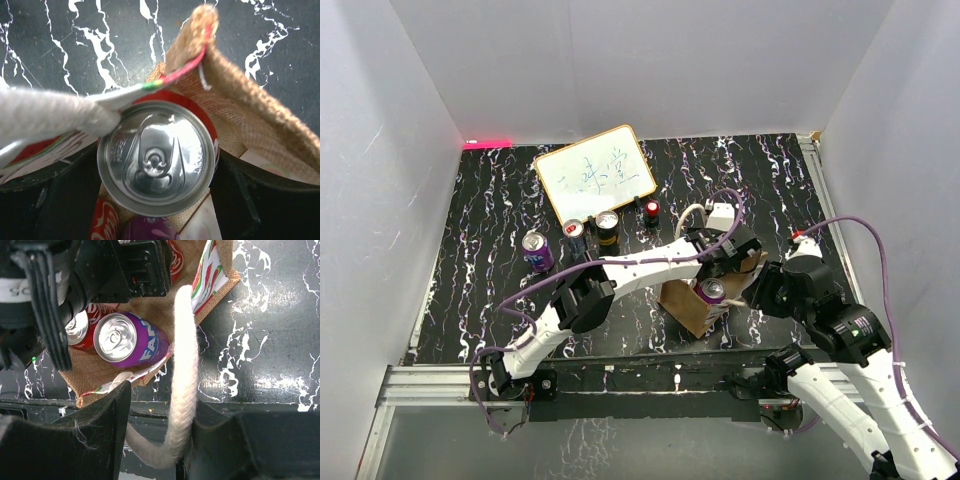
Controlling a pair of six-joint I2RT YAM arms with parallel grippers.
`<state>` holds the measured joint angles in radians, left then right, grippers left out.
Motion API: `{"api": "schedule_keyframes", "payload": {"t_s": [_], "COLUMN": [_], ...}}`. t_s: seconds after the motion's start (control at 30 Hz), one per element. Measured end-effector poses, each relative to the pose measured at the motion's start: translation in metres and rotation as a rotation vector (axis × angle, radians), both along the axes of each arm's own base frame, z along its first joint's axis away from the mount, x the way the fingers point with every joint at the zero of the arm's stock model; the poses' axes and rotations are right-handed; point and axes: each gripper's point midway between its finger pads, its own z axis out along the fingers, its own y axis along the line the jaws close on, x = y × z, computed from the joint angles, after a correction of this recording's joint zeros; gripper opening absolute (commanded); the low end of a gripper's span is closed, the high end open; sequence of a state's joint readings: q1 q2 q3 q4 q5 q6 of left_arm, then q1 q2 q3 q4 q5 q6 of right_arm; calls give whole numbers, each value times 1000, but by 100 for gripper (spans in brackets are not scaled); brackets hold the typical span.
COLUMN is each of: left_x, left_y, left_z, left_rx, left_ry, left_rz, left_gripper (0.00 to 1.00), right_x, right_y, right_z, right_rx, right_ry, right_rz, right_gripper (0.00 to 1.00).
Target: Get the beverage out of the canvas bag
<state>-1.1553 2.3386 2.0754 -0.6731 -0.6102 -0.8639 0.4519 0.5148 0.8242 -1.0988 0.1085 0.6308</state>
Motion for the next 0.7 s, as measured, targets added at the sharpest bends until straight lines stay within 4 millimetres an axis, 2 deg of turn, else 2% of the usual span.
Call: {"api": "schedule_keyframes", "payload": {"t_s": [0.17, 0.3, 0.53, 0.7], "left_x": [6, 7, 4, -9], "left_y": [-6, -7, -7, -7], "left_z": [1, 2, 3, 13], "left_rx": [-4, 9, 4, -42], "left_ry": [-15, -19, -1, 76], "left_rz": [-11, -39, -66, -101], "left_gripper": [50, 39, 30, 26], "right_x": [-1, -3, -7, -10], "right_y": [0, 1, 3, 3], "right_z": [2, 5, 11, 13], "right_rx": [8, 17, 38, 53], "right_ry": [-12, -26, -63, -80], "right_rz": [4, 12, 43, 47], "right_gripper": [39, 39, 39, 38]}}
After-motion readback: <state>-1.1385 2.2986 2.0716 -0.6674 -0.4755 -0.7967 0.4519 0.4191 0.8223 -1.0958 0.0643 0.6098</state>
